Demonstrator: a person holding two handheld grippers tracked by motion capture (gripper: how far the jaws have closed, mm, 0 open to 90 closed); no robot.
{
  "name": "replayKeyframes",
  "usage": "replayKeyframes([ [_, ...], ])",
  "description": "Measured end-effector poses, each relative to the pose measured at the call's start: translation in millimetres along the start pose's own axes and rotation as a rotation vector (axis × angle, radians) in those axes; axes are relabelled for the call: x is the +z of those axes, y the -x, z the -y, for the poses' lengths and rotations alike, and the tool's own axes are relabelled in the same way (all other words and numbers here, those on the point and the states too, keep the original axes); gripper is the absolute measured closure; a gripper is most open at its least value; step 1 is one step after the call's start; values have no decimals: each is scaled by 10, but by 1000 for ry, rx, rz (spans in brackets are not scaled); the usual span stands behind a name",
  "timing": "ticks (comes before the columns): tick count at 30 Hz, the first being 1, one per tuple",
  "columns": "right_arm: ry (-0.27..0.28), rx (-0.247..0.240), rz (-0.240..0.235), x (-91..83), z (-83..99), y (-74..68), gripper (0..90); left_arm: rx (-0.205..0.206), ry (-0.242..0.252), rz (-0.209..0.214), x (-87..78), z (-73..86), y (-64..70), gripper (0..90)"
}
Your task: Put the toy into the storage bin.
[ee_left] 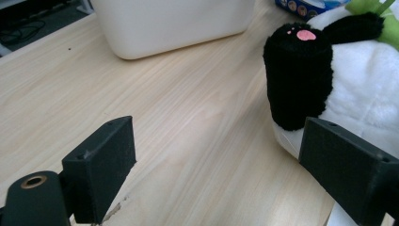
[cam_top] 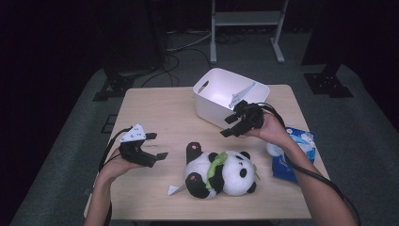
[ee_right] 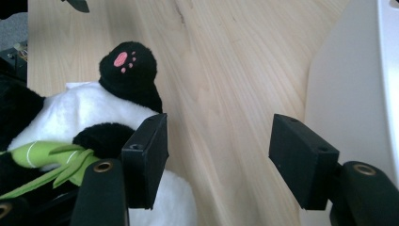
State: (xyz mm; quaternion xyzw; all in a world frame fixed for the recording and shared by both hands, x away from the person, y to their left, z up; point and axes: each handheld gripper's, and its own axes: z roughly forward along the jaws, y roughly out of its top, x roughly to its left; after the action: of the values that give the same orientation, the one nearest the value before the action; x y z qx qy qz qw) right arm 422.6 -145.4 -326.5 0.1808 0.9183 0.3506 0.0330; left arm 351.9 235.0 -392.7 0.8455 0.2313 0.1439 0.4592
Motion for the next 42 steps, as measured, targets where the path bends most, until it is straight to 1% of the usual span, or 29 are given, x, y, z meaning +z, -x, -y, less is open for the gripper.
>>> replayKeyframes([
  [1,0,2,4,-1,-11,7,365,2,-1,1,-1,1,-1,101],
  [3,-2,-13,7,-1,-34,40,365,0,-3,-1,-1,4,-8,101],
  [6,-3,-6,14,-9,-77,83,364,0,0,1,2,0,-12,100],
  [11,-1,-7,20,-11,-155,163,364,1,-3,11,21,-1,-11,99],
  [16,-3,-12,32,6,-230,229,367,3,2,13,2,-2,-15,99],
  [20,-14,-22,49,19,-295,270,378,0,2,11,-6,10,-24,98],
  [24,-25,-15,61,31,-340,325,399,-2,-6,12,-13,23,-26,98],
  [27,-36,-24,72,48,-377,370,414,-4,-4,12,-22,22,-30,98],
  [31,-46,-20,74,102,-431,447,449,-6,2,9,-34,18,-25,98],
  [33,-54,-20,86,136,-459,491,454,-6,5,10,-43,17,-22,98],
  [36,-57,-8,101,159,-504,553,488,-8,7,10,-47,18,-21,98],
  [37,-59,-6,100,168,-519,571,518,-8,7,10,-49,19,-22,97],
  [39,-65,-13,108,195,-547,608,539,-8,5,11,-53,22,-26,97],
  [40,-68,-11,108,208,-558,625,570,-9,4,10,-55,24,-27,97],
  [42,-81,-8,119,239,-577,654,582,-11,6,11,-56,25,-28,97],
])
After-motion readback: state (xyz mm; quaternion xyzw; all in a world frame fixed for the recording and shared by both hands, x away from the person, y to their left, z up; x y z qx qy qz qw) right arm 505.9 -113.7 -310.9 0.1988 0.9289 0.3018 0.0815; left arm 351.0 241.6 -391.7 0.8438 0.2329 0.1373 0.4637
